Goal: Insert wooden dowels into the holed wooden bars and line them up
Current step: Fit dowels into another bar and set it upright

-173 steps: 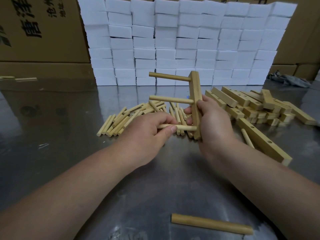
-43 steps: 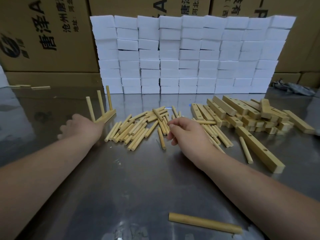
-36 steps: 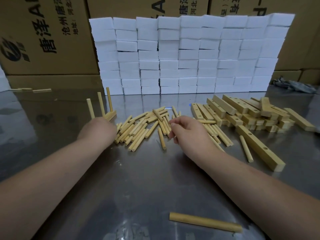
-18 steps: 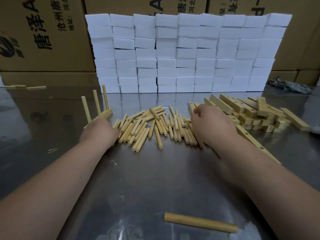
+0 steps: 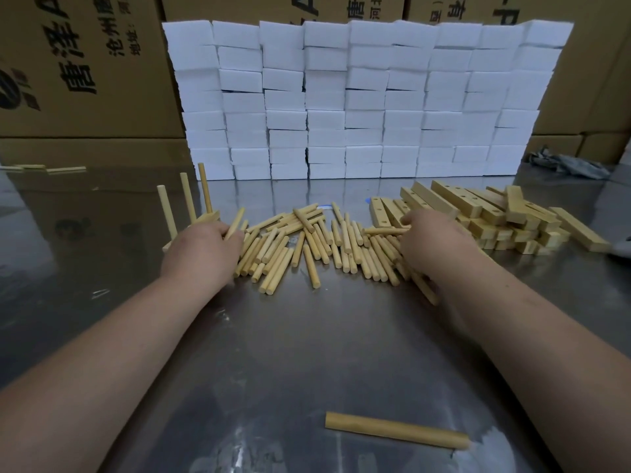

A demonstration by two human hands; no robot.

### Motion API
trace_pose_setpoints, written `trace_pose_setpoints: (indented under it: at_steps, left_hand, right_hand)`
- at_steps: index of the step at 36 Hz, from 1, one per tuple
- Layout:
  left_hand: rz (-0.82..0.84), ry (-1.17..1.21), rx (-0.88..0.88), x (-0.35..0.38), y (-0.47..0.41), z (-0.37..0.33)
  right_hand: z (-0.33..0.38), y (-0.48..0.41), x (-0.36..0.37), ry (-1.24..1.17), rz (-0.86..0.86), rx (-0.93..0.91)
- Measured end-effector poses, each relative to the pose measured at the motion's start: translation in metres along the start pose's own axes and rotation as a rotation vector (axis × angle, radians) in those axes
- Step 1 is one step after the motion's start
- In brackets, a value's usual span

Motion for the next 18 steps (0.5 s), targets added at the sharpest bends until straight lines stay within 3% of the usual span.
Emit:
trace_pose_setpoints:
  at_steps: [3, 7, 18]
  left_hand:
    - [0.003, 0.012, 0.002, 0.000, 0.001, -0.001]
    - [0.023, 0.032, 0.015, 0.001, 0.002, -0.002]
    - [0.064, 0.066, 0.012, 0.005, 0.002, -0.002]
  right_hand:
    - [-0.012, -0.004, -0.009, 0.075, -0.027, 0.070]
    - [-0.026, -0.004, -0.011, 0.092, 0.067, 0.150]
    - [-0.024, -0.014, -0.013, 0.009, -0.033, 0.064]
Point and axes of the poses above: each hand's wrist, its own y-axis away from the middle knuckle, its own x-axis out of the palm, z = x × y, the point moved 6 cm from there along -y, towards the middle knuckle, and after that the axes turned 3 degrees about x, right-handed, at the moved point
